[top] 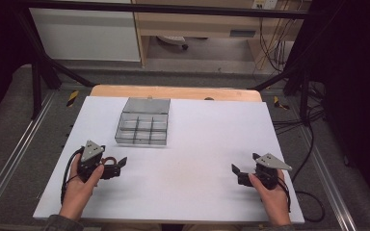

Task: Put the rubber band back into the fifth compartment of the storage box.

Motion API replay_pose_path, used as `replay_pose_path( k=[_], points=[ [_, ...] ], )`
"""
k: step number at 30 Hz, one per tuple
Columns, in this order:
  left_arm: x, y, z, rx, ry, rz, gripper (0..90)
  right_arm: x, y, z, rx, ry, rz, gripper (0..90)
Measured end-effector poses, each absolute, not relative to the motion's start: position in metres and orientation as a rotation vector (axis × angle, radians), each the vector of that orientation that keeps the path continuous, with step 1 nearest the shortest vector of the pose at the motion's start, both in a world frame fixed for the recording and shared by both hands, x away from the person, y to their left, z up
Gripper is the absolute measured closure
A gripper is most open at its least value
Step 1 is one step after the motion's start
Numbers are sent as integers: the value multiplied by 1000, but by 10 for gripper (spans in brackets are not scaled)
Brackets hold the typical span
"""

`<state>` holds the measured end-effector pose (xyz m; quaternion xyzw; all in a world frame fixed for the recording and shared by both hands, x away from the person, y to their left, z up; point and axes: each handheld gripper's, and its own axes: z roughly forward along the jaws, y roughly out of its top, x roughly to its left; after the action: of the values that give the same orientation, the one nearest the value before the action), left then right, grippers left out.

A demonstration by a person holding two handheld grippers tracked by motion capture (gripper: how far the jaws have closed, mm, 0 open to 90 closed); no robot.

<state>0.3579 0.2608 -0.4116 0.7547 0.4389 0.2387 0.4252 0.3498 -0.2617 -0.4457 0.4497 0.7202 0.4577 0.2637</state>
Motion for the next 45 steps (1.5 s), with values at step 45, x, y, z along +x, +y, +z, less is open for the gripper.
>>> replay_pose_path(
  k=[45],
  points=[
    [368, 283, -430, 1996, 1173, 536, 432, 351, -265, -445, 1214, 1953, 1213, 53]
  ],
)
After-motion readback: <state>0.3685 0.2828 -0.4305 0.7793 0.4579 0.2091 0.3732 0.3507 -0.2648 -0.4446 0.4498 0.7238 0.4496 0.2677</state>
